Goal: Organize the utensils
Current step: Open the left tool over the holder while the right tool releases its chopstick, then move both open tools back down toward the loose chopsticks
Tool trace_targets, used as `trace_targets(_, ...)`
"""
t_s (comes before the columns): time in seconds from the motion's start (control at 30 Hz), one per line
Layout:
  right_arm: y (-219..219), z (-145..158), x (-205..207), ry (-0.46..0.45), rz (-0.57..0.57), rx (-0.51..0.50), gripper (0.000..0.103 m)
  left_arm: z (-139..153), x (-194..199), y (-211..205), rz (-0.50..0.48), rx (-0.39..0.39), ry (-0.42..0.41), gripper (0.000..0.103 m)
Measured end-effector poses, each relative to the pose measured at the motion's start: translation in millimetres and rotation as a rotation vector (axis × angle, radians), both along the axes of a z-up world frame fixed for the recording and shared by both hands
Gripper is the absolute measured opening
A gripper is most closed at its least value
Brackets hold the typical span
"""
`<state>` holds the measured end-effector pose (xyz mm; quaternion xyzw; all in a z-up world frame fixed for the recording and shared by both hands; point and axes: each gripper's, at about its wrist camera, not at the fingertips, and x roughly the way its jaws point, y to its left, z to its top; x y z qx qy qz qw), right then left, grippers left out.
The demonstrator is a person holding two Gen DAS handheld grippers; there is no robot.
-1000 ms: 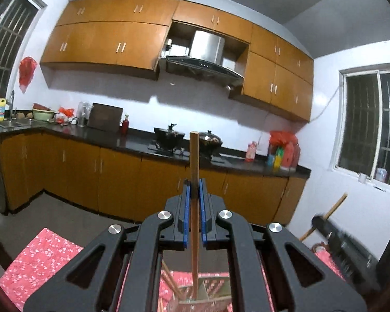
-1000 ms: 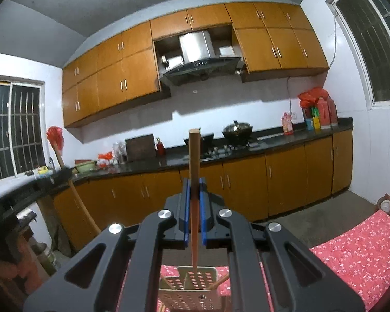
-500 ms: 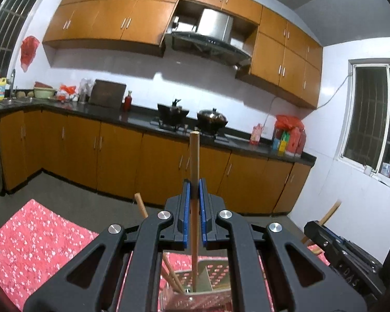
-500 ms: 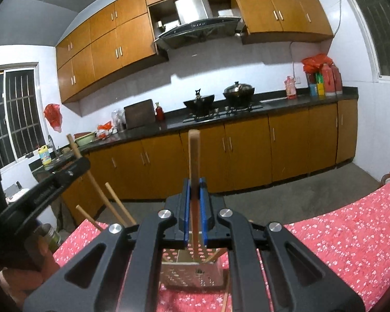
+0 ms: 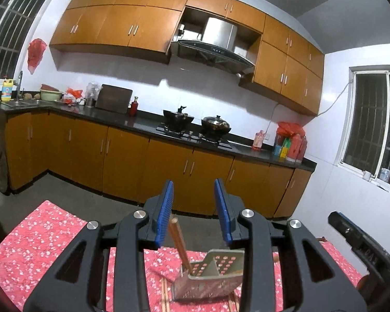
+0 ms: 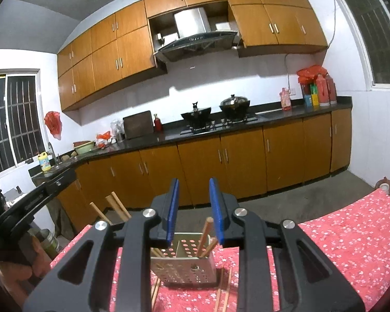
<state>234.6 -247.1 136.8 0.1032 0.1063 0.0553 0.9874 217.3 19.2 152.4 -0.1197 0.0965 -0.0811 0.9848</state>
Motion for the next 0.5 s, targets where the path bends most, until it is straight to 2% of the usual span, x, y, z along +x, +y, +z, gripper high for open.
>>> trace_targets(0.07, -6, -8, -13, 0.007, -0.012, 0.0, 0.025, -5, -12, 8, 0.0, 0.005, 0.01, 0.033)
trace_targets(0.17, -19, -36, -24, 0.075, -0.041, -0.001, 0.025, -25, -27, 20, 0.017, 0.033, 0.061, 0.033)
trace_targets(0.3, -30, -103, -14, 0.298, -0.058, -0.004, 0.025, -73, -26, 27, 0.028, 0.087, 0.209, 0.033)
trace_targets(0.4, -28, -157, -4, 0.472, -0.021, 0.012, 0.022, -116, -19, 29, 0.012, 0.109, 0.352, 0.033)
trace_targets(0.5, -19, -197, -1, 0.587, 0.03, 0.036, 0.018, -154, -16, 28, -0.006, 0.133, 0.461, 0.033)
